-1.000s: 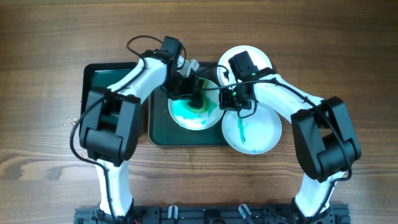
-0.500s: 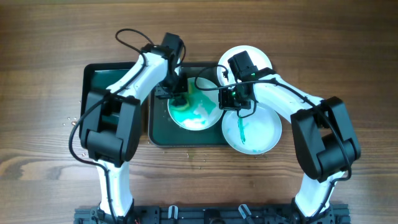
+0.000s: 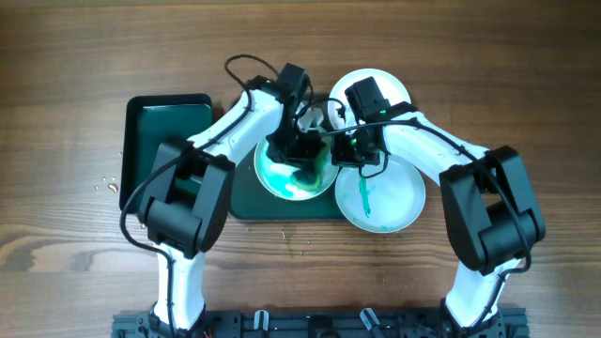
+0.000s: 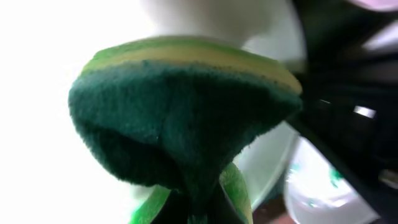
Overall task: Clean dirty plates on tray and stack at the side
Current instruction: 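Scrub the left plate with the sponge while the right gripper holds the plate rim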
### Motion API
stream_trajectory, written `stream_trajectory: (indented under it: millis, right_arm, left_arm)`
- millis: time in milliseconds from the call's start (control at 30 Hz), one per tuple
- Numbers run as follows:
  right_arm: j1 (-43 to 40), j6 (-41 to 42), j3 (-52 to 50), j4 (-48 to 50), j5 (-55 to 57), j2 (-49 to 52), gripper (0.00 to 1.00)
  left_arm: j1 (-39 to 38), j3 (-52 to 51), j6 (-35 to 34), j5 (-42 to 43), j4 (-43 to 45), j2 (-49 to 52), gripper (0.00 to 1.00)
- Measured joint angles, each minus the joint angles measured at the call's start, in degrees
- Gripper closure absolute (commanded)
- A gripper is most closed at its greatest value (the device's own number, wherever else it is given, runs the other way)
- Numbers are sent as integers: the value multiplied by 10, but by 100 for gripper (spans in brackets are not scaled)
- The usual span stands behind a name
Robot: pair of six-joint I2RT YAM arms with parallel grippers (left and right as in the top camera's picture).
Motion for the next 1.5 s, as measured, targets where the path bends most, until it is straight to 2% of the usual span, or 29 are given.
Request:
stream_trajectory:
  millis: [133, 267, 533, 733, 900, 1033, 1167, 1233, 1300, 1400, 1500]
  right_arm:
    - [0, 0, 0, 0, -1, 0, 96]
    - [0, 0, 0, 0, -2, 0, 96]
    - [-1, 0, 0, 2, -8, 0, 96]
    - [2, 1, 0, 4, -10, 0, 96]
    - [2, 3, -1, 4, -11, 0, 96]
    - [2, 2, -1, 0, -14, 0, 96]
    - [-1, 1, -1, -4, -14, 0, 96]
    - [-2, 0, -1, -4, -14, 0, 96]
    - [-2, 0, -1, -4, -14, 0, 96]
    - [-2, 0, -1, -4, -14, 0, 96]
    - [-2, 0, -1, -5, -14, 0, 96]
  left_arm:
    - [1, -1, 15, 36, 22, 0, 96]
    - [9, -1, 3, 22, 64, 0, 96]
    - [12, -1, -69, -162, 97, 0, 96]
    - [-2, 5, -151, -334, 37, -1, 96]
    - [-5, 4, -175, -386, -5, -1, 96]
    - [-14, 4, -136, -346, -24, -1, 96]
    - [-11, 4, -49, -212, -34, -1, 96]
    - [-10, 4, 3, -107, -34, -1, 96]
    - [-13, 1, 32, -38, -30, 0, 96]
    - [-19, -1, 60, 33, -17, 1, 96]
    - [-21, -1, 73, 69, -3, 1, 96]
